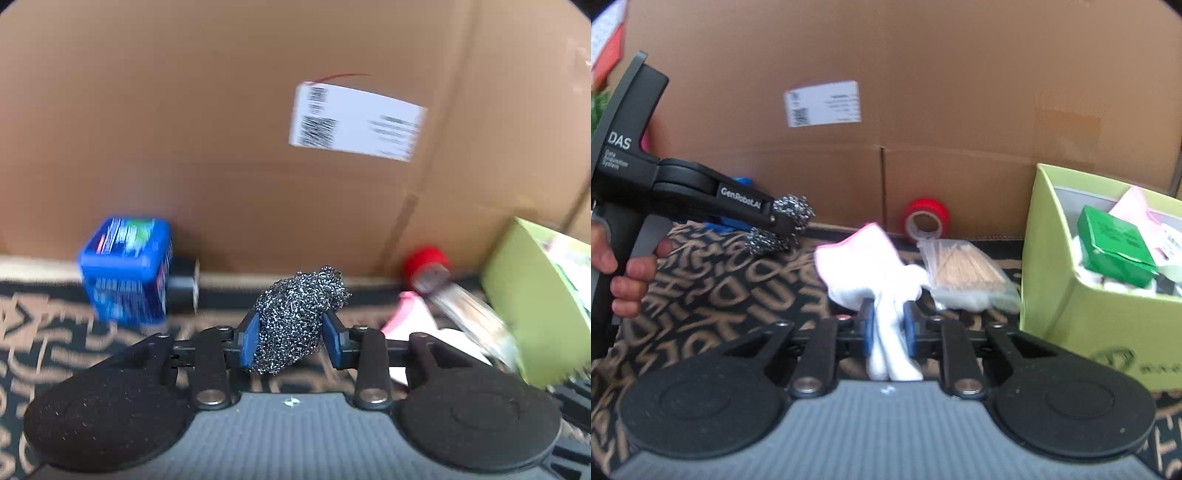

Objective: Organize objects
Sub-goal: 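Grasp the pink-cuffed glove with the right tool while the left tool grasps the steel-wool scrubber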

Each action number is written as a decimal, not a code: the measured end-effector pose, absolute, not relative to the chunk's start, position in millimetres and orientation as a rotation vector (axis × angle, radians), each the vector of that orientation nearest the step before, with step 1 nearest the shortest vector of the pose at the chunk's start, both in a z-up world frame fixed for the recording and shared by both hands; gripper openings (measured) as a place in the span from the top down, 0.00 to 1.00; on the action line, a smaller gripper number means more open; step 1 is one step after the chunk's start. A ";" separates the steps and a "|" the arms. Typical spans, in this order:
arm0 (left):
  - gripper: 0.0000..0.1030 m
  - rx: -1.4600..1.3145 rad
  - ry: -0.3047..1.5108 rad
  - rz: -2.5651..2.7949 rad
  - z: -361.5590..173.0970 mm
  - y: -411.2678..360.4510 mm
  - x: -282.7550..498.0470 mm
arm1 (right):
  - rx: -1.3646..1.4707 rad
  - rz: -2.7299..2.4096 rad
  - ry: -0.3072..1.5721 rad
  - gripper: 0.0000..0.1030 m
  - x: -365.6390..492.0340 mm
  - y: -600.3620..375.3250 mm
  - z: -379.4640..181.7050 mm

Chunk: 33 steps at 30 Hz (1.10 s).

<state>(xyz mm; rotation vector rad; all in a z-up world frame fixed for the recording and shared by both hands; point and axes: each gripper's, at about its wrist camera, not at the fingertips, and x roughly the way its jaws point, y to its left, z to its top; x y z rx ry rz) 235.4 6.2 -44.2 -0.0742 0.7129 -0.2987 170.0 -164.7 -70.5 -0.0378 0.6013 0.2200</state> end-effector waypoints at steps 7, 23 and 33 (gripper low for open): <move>0.62 -0.073 0.765 -0.394 -39.9 10.4 136.3 | -0.015 0.331 0.650 0.84 85.7 -182.0 -58.1; 0.30 0.053 0.747 -0.387 -38.7 2.1 81.1 | -0.160 0.493 0.665 0.29 30.7 -183.2 -59.8; 0.25 0.041 0.750 -0.405 -40.2 -13.6 108.4 | -0.108 0.541 0.708 0.51 39.9 -178.8 -75.4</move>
